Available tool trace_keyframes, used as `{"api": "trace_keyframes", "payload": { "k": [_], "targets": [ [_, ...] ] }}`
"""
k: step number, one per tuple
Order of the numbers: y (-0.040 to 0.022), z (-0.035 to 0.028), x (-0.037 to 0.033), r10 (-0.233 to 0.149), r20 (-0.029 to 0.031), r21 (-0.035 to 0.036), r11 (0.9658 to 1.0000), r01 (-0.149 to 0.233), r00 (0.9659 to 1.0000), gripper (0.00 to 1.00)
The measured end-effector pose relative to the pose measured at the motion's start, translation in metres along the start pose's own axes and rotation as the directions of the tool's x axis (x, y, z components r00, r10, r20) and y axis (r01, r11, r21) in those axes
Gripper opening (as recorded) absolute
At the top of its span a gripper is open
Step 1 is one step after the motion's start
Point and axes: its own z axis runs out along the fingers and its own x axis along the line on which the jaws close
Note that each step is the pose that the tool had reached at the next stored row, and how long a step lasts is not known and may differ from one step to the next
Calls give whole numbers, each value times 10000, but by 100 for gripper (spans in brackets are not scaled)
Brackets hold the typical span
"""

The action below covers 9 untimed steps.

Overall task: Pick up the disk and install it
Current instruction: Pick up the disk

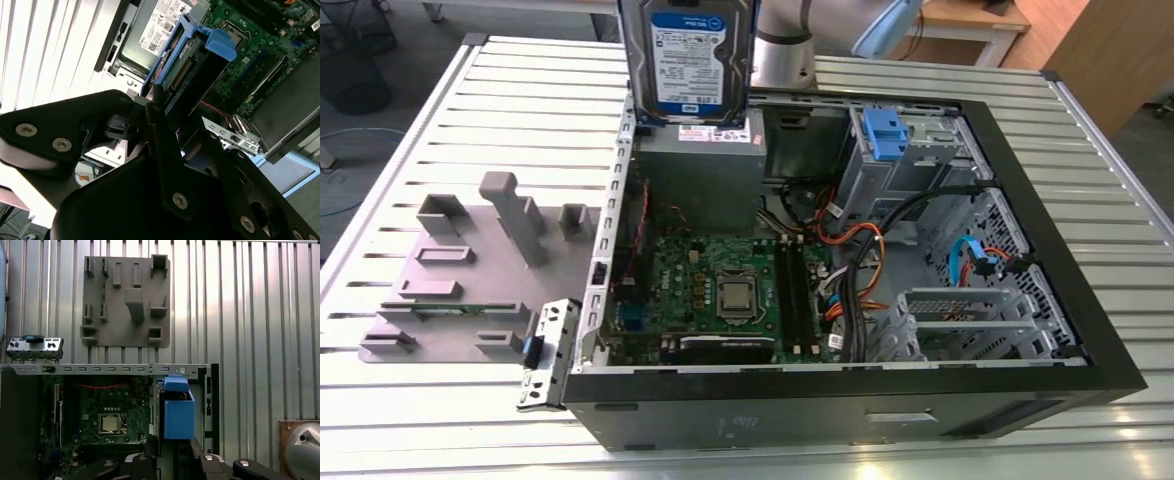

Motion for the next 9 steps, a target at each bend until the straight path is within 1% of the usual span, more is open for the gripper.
{"api": "trace_keyframes", "payload": {
  "k": [6,9],
  "targets": [
    [-93,-2,-2,0,1,0,10000,0,10000,35],
    [-128,-4,-2,0,-1,-1,10000,0,10000,35]
  ]
}}
